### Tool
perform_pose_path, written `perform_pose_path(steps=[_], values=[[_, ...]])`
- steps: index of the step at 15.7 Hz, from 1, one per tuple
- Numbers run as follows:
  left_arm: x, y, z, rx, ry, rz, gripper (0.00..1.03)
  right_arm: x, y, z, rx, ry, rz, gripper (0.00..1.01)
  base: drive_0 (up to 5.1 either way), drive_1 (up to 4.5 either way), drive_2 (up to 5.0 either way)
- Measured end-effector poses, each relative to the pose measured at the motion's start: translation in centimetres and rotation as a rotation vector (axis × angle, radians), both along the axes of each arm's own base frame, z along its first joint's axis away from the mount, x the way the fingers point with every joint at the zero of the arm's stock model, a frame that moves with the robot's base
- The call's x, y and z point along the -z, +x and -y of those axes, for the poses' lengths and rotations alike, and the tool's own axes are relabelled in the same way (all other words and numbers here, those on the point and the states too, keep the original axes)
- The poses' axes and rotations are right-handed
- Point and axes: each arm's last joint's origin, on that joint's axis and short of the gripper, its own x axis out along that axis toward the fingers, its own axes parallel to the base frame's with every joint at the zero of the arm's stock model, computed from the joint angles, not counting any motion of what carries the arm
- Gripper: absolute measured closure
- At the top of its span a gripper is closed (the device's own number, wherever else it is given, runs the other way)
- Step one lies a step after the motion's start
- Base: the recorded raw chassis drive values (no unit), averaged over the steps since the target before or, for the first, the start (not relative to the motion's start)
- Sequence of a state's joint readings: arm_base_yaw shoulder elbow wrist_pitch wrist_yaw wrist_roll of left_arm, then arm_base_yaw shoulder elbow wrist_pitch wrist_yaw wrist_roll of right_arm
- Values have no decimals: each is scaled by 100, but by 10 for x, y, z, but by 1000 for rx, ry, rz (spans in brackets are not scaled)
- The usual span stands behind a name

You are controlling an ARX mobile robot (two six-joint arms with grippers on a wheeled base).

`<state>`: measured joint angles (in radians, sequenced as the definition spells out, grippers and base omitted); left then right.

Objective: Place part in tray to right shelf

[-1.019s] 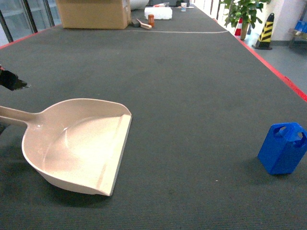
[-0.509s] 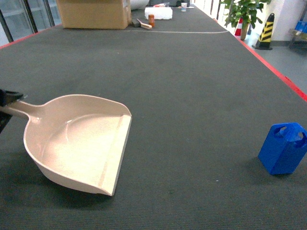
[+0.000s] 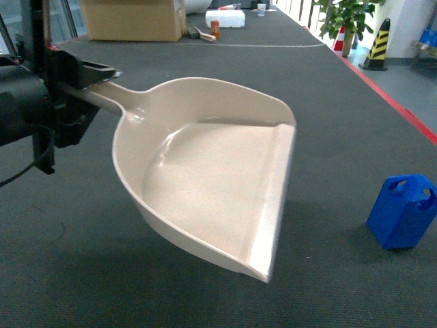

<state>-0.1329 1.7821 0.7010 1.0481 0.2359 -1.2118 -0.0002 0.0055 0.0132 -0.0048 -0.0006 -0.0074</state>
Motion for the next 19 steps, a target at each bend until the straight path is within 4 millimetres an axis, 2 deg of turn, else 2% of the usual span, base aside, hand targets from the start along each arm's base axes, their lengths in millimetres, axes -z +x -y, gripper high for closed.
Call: perform_pose_path(steps=[1, 8, 9, 10, 11, 12, 15, 16, 17, 18, 19], values=[[0, -2, 15, 36, -58, 0, 84, 0, 0, 0, 0, 0, 0, 3, 0, 0, 0], [12, -1, 20, 26, -77, -71, 84, 0, 0, 0, 0, 0, 0, 3, 0, 0, 0], [11, -1, 21, 29, -77, -70, 84, 2, 0, 0, 13, 1, -34, 3, 0, 0, 0], [11, -1, 21, 28, -77, -70, 84, 2, 1, -1, 60, -7, -155, 3, 0, 0, 0], [11, -1, 20, 25, -77, -69, 84, -3, 15, 1, 158, -30, -265, 3, 0, 0, 0], [11, -1, 20, 25, -77, -68, 84, -11, 29, 4, 193, -30, -281, 3, 0, 0, 0], [12, -1, 20, 25, -76, -71, 84, -35, 77, 5, 168, -9, -308, 3, 0, 0, 0], [12, -1, 20, 25, -76, -70, 84, -29, 133, -2, 77, 7, -477, 3, 0, 0, 0], [12, -1, 20, 25, -76, -70, 84, -22, 185, -25, -11, -4, -588, 3, 0, 0, 0], [12, -1, 20, 24, -76, -70, 84, -10, 213, -39, -17, -26, -665, 3, 0, 0, 0], [12, -1, 20, 24, -76, -70, 84, 8, 227, -46, 22, -54, -721, 3, 0, 0, 0]])
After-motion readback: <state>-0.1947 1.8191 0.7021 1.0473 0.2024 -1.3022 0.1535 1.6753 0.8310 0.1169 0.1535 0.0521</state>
